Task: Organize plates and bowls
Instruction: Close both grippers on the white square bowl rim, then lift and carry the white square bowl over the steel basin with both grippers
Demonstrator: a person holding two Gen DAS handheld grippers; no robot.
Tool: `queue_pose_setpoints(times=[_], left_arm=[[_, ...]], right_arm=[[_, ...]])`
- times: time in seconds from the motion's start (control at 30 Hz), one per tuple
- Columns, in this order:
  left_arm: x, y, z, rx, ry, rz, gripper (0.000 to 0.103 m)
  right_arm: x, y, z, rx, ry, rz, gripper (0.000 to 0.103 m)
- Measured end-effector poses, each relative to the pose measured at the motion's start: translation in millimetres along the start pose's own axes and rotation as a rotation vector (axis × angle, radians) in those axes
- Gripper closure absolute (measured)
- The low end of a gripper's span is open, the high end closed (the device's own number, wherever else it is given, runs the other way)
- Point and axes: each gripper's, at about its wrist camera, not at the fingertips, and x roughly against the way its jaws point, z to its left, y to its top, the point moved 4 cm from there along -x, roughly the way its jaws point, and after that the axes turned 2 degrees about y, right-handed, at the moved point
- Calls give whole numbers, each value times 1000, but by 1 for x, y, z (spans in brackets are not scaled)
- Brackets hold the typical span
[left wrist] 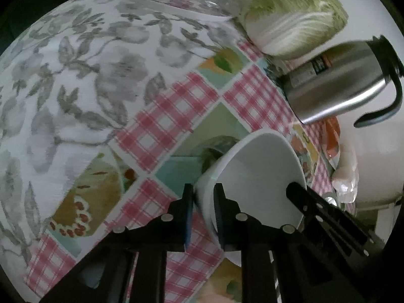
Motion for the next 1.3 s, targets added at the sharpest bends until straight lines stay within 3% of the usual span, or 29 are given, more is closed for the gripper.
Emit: queue_pose_setpoints(times=[0.53,0.93,1.3], left_arm=[[-9,-2,22,33,35,31,86],[-2,-12,15,12,42,67,87],[59,-17,-10,-49,-4,-50,87]], right_arm=[[-14,-9,18,-49,63,14,90],[6,-14,14,-102,125,-17,90],[66,-24,-3,-147,179,-103,90]])
